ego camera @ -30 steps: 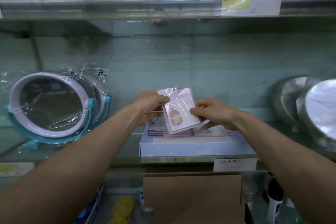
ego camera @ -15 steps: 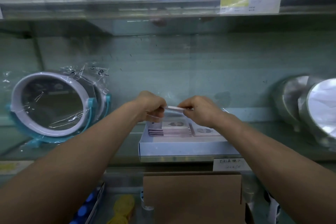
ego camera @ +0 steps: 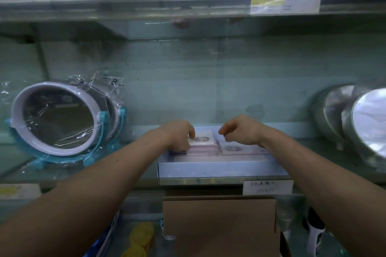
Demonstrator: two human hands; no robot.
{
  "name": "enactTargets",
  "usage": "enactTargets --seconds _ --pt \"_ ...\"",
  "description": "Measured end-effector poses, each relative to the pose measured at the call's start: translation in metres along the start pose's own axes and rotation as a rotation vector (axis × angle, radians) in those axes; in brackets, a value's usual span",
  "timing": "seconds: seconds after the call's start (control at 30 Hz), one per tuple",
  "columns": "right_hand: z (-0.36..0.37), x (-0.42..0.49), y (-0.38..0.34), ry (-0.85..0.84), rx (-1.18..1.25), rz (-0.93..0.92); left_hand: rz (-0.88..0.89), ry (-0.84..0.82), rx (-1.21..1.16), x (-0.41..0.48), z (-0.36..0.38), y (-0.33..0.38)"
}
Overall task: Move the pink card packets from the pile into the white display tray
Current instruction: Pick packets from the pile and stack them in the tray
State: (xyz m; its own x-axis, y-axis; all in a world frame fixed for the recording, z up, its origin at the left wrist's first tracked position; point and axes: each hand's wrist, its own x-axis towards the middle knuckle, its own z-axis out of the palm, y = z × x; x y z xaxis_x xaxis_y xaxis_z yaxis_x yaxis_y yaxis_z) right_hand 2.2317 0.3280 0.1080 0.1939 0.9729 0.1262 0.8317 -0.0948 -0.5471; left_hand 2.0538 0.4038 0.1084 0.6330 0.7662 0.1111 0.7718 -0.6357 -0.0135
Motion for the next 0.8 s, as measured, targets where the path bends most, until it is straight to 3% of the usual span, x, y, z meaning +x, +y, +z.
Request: enactTargets --seconds 0.17,0.4,0.57,0.8 --pt "0.013 -0.001 -0.001 -0.055 -0.025 -0.004 0.010 -0.008 0.019 0.004 -0.001 0.005" --pt "0.018 0.002 -0.007 -0.046 -0.261 -0.009 0.015 0.031 0.053 0.006 0.006 0.010" --pt "0.032 0.001 -0.014 0.023 -0.478 -0.078 -0.003 0.050 0.107 0.005 0.008 0.016" --pt "0.029 -0.003 -0.024 0.090 -0.504 -0.176 -0.018 0.072 0.182 0.004 0.006 0.021"
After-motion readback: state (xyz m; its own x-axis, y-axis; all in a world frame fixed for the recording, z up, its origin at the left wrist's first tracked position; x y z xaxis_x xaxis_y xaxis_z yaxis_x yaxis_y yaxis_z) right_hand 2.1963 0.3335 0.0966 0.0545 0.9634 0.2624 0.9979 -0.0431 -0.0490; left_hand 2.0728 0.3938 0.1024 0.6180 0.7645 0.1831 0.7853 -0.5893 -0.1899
